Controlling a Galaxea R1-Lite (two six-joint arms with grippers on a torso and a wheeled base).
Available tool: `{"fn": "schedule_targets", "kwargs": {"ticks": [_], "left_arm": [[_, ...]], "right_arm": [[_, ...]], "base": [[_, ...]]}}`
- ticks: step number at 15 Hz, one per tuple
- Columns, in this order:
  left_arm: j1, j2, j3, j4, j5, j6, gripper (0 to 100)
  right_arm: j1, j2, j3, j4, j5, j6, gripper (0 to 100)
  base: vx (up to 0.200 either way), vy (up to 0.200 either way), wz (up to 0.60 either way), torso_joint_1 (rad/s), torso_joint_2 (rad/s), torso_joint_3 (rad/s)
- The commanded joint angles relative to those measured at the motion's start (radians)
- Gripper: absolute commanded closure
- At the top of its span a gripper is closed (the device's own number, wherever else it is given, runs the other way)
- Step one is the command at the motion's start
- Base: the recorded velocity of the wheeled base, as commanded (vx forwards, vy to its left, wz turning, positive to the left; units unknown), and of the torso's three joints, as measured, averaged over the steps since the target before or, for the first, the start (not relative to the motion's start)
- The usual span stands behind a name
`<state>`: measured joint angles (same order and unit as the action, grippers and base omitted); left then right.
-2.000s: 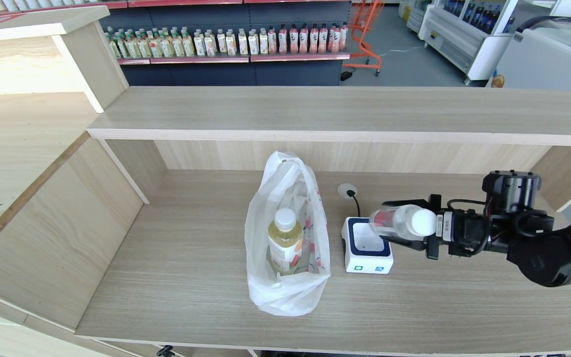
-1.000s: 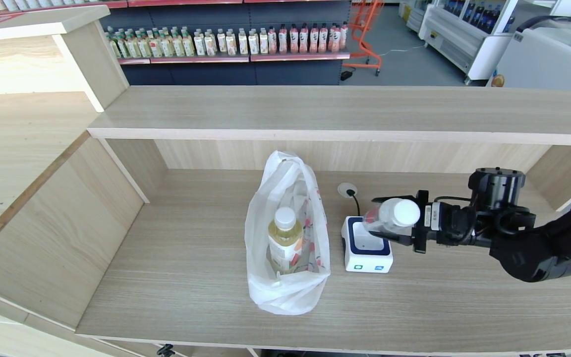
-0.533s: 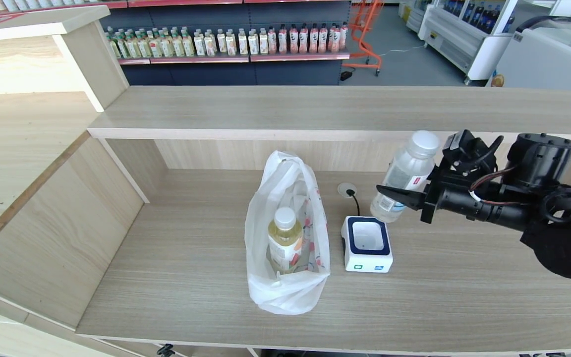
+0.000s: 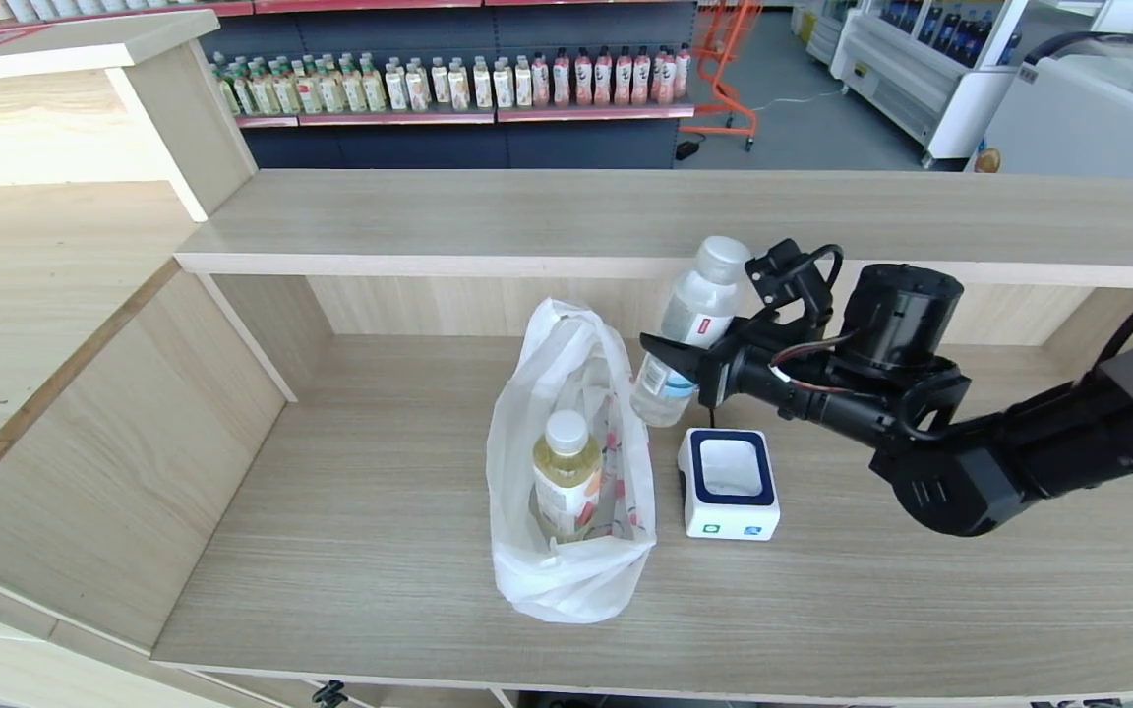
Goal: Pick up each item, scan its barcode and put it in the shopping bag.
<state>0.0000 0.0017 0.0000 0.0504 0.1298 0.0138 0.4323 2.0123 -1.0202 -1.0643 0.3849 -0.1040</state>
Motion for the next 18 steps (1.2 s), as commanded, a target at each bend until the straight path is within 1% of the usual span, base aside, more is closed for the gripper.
{"fn": "schedule_targets", "kwargs": {"ticks": [1,3,8,10,12,14,15,18], "left_arm": [[0.0,0.0,0.0,0.0,0.001,0.0,0],[0.0,0.0,0.0,0.0,0.001,0.0,0],[0.0,0.0,0.0,0.0,0.001,0.0,0],[0.0,0.0,0.0,0.0,0.001,0.0,0],[0.0,0.0,0.0,0.0,0.001,0.0,0],[0.0,0.0,0.0,0.0,0.001,0.0,0],[0.0,0.0,0.0,0.0,0.001,0.0,0],[0.0,0.0,0.0,0.0,0.001,0.0,0]], "right_arm": [[0.034,0.138,-0.11,-0.003,-0.004,0.003,100],[0.045,0.2,-0.172,-0.005,0.003,0.023,100],[0.042,0.301,-0.218,-0.033,-0.001,0.047,100],[0.045,0.353,-0.279,-0.033,-0.001,0.058,100],[0.045,0.39,-0.297,-0.04,-0.003,0.038,100],[0.039,0.416,-0.291,-0.04,-0.006,-0.057,100],[0.04,0.424,-0.285,-0.042,-0.006,-0.079,100],[0.04,0.43,-0.285,-0.063,-0.008,-0.097,100]], "base": [[0.0,0.0,0.0,0.0,0.0,0.0],[0.0,0.0,0.0,0.0,0.0,0.0],[0.0,0.0,0.0,0.0,0.0,0.0],[0.0,0.0,0.0,0.0,0.0,0.0],[0.0,0.0,0.0,0.0,0.0,0.0],[0.0,0.0,0.0,0.0,0.0,0.0],[0.0,0.0,0.0,0.0,0.0,0.0],[0.0,0.0,0.0,0.0,0.0,0.0]]}}
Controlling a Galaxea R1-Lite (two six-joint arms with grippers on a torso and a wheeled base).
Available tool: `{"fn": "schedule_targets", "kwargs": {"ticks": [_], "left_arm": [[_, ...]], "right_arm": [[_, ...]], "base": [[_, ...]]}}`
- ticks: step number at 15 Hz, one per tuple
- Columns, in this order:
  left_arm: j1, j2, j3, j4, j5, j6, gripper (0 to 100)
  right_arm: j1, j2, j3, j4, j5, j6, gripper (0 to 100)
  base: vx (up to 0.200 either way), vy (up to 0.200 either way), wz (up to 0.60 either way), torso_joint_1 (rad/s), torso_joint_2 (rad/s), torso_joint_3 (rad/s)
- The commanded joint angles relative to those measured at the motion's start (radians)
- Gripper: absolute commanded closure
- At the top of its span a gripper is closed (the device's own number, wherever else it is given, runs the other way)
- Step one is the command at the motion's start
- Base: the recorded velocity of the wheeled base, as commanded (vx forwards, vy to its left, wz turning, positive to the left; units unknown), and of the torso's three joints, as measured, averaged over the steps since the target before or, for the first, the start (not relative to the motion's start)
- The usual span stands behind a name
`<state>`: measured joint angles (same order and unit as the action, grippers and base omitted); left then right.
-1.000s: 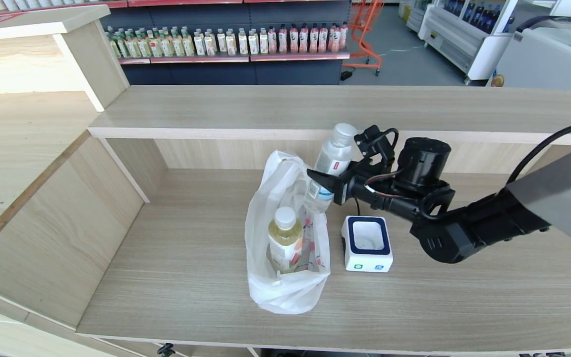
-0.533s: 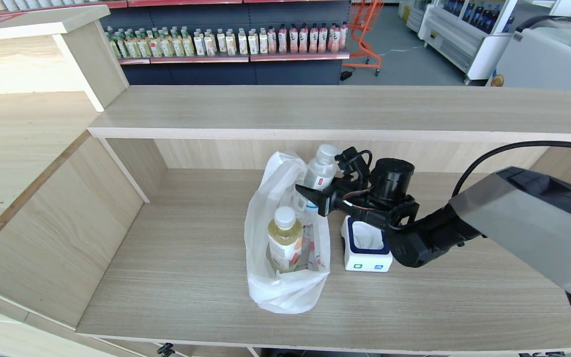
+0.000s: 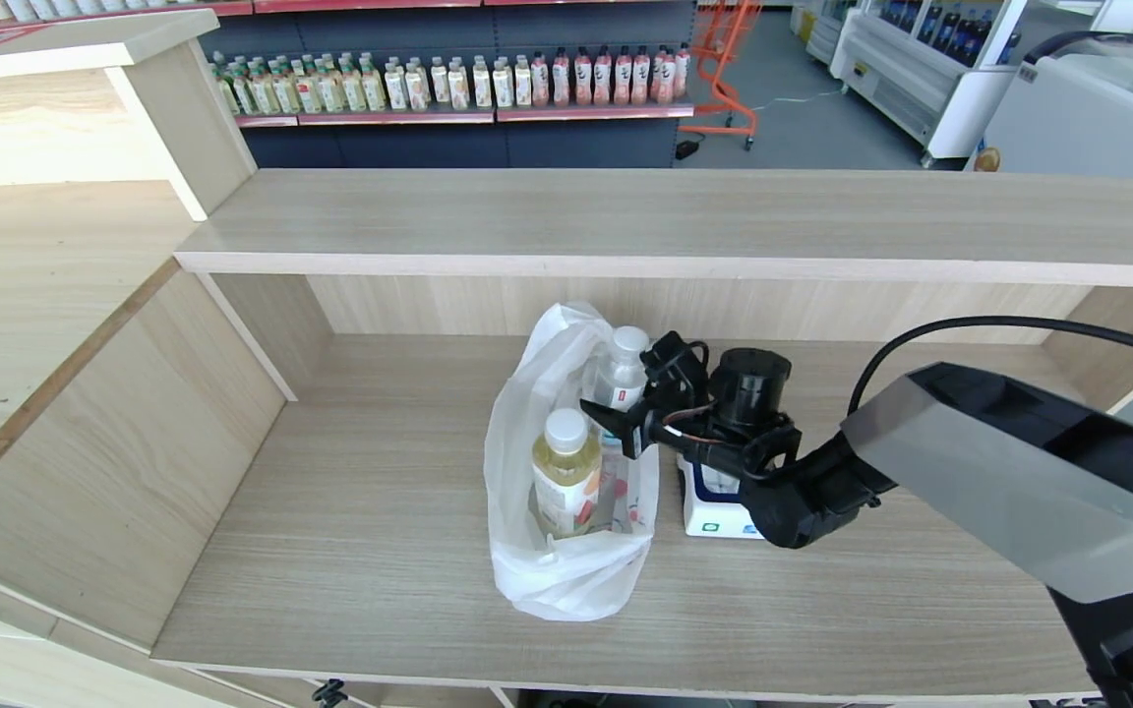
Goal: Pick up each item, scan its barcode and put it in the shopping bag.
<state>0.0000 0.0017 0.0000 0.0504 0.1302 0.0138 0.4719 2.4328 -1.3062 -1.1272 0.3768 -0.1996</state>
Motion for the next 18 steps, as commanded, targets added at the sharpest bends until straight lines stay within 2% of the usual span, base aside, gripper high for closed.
{"fn": "schedule_targets", "kwargs": {"ticks": [1,2,5,7,8,9,10,13,14,16,18], "left_arm": [[0.0,0.0,0.0,0.0,0.0,0.0,0],[0.0,0.0,0.0,0.0,0.0,0.0,0],[0.0,0.0,0.0,0.0,0.0,0.0,0],[0.0,0.0,0.0,0.0,0.0,0.0,0],[0.0,0.0,0.0,0.0,0.0,0.0,0],[0.0,0.0,0.0,0.0,0.0,0.0,0],[0.0,0.0,0.0,0.0,0.0,0.0,0],[0.0,0.0,0.0,0.0,0.0,0.0,0],[0.0,0.0,0.0,0.0,0.0,0.0,0],[0.0,0.0,0.0,0.0,0.0,0.0,0],[0.0,0.0,0.0,0.0,0.0,0.0,0]], "right_arm": [[0.001,0.008,0.005,-0.005,0.001,-0.008,100],[0.001,0.003,0.011,-0.013,0.002,-0.008,0],[0.004,-0.061,0.051,-0.025,0.004,0.068,0],[0.002,-0.158,0.111,-0.025,0.004,0.17,0],[0.002,-0.27,0.189,-0.019,0.004,0.273,0],[0.002,-0.27,0.189,-0.019,0.004,0.273,0],[-0.001,-0.52,0.393,0.014,0.004,0.402,0],[-0.056,-0.948,0.736,0.178,0.004,0.411,0],[-0.075,-1.005,0.789,0.178,0.004,0.411,0],[-0.193,-1.252,0.964,0.259,0.002,0.402,0],[-0.319,-1.506,1.067,0.508,-0.016,0.321,0]], "base": [[0.0,0.0,0.0,0.0,0.0,0.0],[0.0,0.0,0.0,0.0,0.0,0.0],[0.0,0.0,0.0,0.0,0.0,0.0],[0.0,0.0,0.0,0.0,0.0,0.0],[0.0,0.0,0.0,0.0,0.0,0.0],[0.0,0.0,0.0,0.0,0.0,0.0],[0.0,0.0,0.0,0.0,0.0,0.0],[0.0,0.0,0.0,0.0,0.0,0.0],[0.0,0.0,0.0,0.0,0.0,0.0],[0.0,0.0,0.0,0.0,0.0,0.0],[0.0,0.0,0.0,0.0,0.0,0.0]]}}
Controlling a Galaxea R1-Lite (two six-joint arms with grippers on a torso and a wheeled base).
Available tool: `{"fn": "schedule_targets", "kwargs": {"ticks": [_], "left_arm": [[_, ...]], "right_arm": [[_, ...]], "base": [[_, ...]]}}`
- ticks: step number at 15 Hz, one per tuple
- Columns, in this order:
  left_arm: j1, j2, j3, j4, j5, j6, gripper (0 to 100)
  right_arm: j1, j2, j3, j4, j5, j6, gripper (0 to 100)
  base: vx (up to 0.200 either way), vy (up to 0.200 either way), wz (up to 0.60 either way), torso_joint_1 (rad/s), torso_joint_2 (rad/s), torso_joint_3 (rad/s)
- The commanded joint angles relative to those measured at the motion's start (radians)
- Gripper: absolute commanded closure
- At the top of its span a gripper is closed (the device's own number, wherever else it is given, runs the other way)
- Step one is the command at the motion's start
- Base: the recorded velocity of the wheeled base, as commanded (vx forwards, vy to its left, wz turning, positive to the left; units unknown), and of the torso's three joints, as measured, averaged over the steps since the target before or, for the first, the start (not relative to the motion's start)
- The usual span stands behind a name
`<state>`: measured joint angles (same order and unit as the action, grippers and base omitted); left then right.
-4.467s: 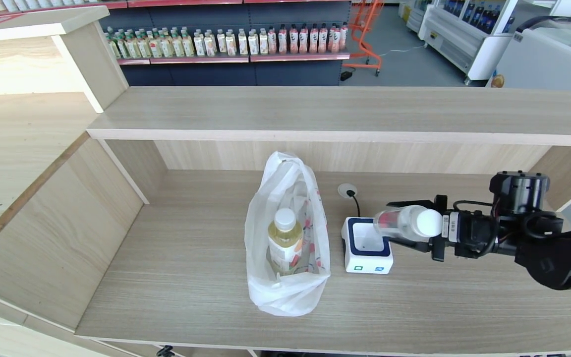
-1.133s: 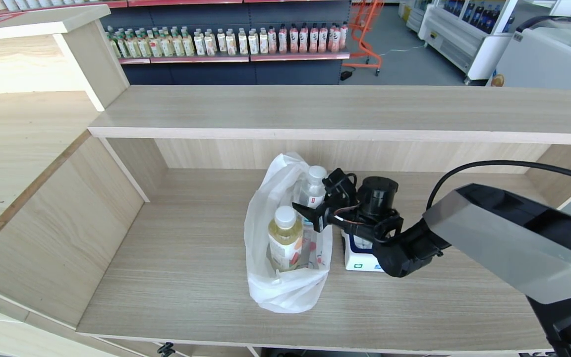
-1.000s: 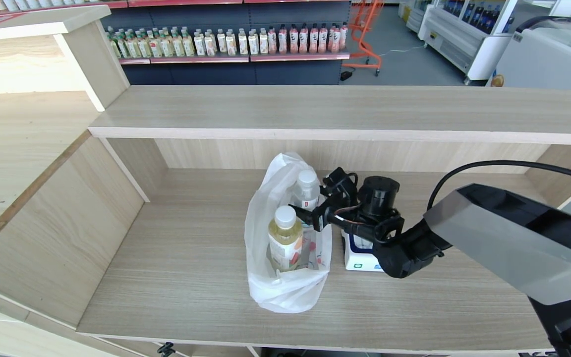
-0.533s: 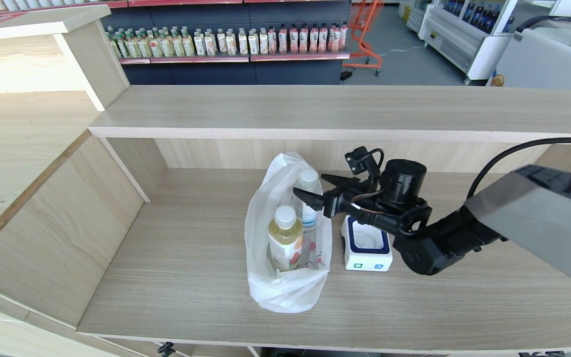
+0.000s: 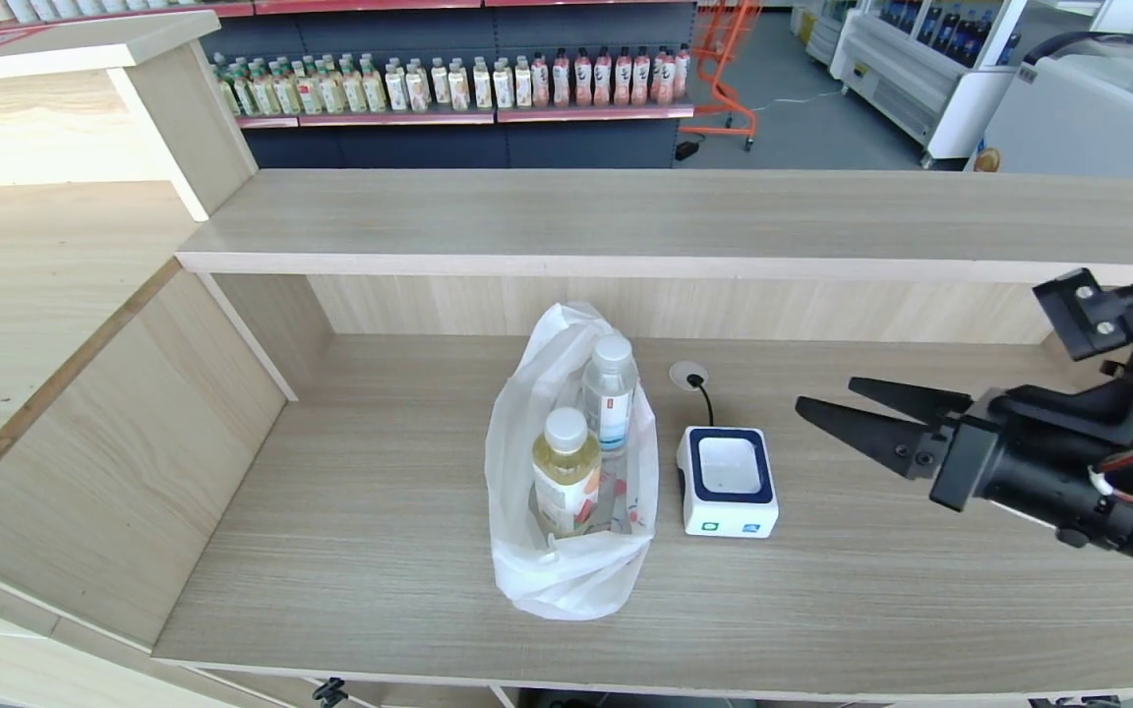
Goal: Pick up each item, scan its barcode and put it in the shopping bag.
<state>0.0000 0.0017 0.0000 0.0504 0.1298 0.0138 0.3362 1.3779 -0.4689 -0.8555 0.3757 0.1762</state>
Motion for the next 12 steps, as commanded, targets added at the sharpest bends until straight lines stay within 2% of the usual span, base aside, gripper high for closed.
{"fn": "schedule_targets", "kwargs": {"ticks": [1,3,5,6,7,9,12], "left_arm": [[0.0,0.0,0.0,0.0,0.001,0.0,0],[0.0,0.0,0.0,0.0,0.001,0.0,0],[0.0,0.0,0.0,0.0,0.001,0.0,0],[0.0,0.0,0.0,0.0,0.001,0.0,0],[0.0,0.0,0.0,0.0,0.001,0.0,0],[0.0,0.0,0.0,0.0,0.001,0.0,0],[0.0,0.0,0.0,0.0,0.001,0.0,0]], "right_arm": [[-0.22,-0.586,0.296,0.328,-0.084,-0.098,0],[-0.24,-0.887,0.423,0.469,-0.236,-0.138,0],[-0.287,-1.112,0.469,0.598,-0.34,-0.204,0],[-0.298,-1.246,0.469,0.719,-0.4,-0.211,0],[-0.296,-1.307,0.469,0.783,-0.408,-0.213,0],[-0.302,-1.317,0.469,0.805,-0.452,-0.167,0],[-0.338,-1.378,0.469,0.823,-0.449,-0.156,0]], "base": [[0.0,0.0,0.0,0.0,0.0,0.0],[0.0,0.0,0.0,0.0,0.0,0.0],[0.0,0.0,0.0,0.0,0.0,0.0],[0.0,0.0,0.0,0.0,0.0,0.0],[0.0,0.0,0.0,0.0,0.0,0.0],[0.0,0.0,0.0,0.0,0.0,0.0],[0.0,0.0,0.0,0.0,0.0,0.0]]}}
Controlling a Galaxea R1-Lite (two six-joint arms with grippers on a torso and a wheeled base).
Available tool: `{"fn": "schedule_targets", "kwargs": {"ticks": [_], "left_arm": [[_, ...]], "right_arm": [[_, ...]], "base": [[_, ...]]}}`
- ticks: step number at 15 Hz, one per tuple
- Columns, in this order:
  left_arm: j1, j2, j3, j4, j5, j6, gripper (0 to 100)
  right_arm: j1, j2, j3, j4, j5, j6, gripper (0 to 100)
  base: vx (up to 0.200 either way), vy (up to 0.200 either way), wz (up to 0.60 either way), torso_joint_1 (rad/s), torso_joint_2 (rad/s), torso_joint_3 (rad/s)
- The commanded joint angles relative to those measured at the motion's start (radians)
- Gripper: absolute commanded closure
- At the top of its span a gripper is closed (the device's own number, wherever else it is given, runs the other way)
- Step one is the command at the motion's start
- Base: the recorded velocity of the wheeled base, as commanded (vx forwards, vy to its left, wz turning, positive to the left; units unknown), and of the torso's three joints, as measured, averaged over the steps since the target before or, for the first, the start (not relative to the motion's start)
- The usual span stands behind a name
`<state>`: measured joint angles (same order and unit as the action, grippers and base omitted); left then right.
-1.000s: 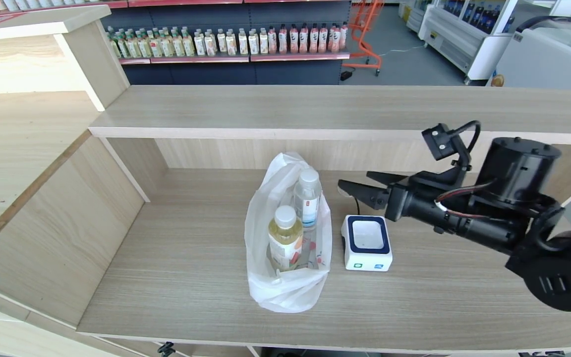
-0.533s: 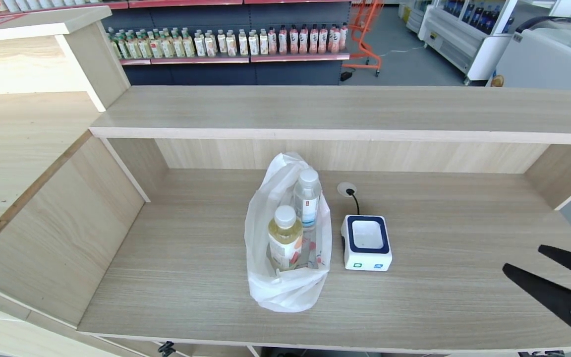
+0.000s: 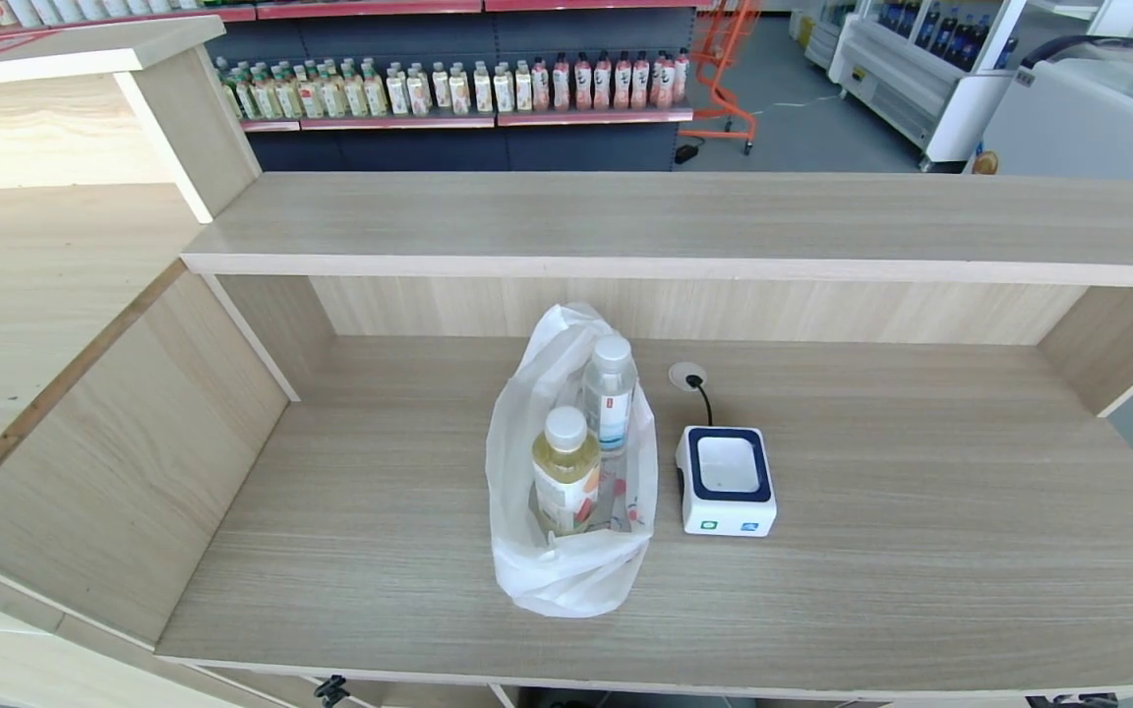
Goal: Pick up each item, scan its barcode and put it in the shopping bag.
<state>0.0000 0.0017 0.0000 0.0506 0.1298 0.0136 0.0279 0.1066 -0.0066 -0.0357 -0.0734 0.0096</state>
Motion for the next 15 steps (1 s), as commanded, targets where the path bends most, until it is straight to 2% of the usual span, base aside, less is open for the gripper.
{"fn": "schedule_targets", "kwargs": {"ticks": [1,7,8,15], "left_arm": [[0.0,0.0,0.0,0.0,0.001,0.0,0],[0.0,0.0,0.0,0.0,0.001,0.0,0],[0.0,0.0,0.0,0.0,0.001,0.0,0],[0.0,0.0,0.0,0.0,0.001,0.003,0]], "right_arm": [[-0.028,-0.107,0.007,0.007,0.004,0.024,0],[-0.028,-0.107,0.007,0.016,0.003,0.027,0],[-0.028,-0.107,0.007,0.016,0.004,0.021,100],[-0.028,-0.107,0.007,0.016,0.003,0.038,100]], "base": [[0.0,0.0,0.0,0.0,0.0,0.0],[0.0,0.0,0.0,0.0,0.0,0.0],[0.0,0.0,0.0,0.0,0.0,0.0],[0.0,0.0,0.0,0.0,0.0,0.0]]}}
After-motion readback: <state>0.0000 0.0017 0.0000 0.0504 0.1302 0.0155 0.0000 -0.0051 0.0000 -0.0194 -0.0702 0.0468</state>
